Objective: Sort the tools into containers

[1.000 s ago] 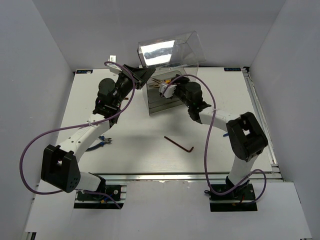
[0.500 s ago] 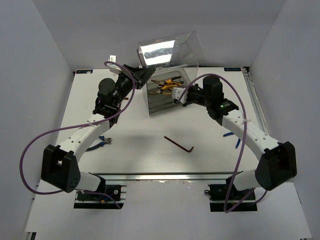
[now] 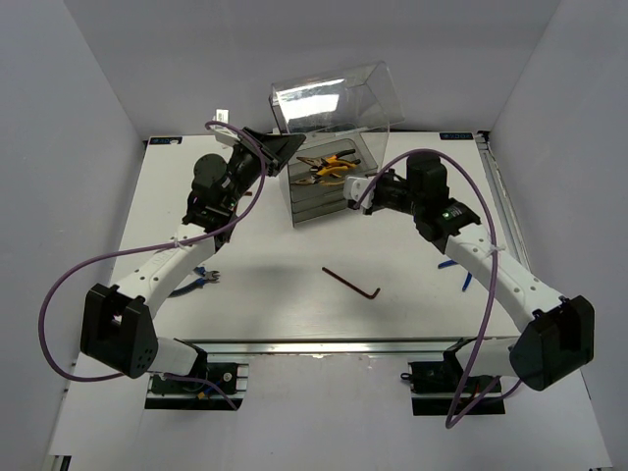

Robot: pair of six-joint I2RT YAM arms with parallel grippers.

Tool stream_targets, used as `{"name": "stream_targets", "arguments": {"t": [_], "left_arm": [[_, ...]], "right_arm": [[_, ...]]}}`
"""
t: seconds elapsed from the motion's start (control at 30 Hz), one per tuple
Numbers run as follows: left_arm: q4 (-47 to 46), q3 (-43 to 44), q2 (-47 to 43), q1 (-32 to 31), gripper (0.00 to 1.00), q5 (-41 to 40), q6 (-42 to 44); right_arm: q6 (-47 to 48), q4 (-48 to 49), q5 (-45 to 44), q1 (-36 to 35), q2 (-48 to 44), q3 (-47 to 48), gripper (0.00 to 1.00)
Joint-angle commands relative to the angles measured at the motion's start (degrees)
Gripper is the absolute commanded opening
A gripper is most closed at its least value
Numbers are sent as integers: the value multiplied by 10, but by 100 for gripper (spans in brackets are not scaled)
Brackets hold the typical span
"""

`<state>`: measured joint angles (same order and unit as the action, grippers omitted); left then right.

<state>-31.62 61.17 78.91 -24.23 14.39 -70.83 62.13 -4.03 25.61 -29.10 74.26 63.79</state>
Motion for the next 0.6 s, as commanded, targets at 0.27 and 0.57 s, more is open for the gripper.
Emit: {"name": "stream_targets", "arguments": {"t": [0.27, 0.57], "left_arm": [[-7, -19, -38, 0, 16, -5, 25], [8, -26, -41, 0, 23, -13, 30]], "right_arm": [[50, 139, -71, 4, 28, 56, 7], [47, 181, -95, 3, 69, 99, 10]]}}
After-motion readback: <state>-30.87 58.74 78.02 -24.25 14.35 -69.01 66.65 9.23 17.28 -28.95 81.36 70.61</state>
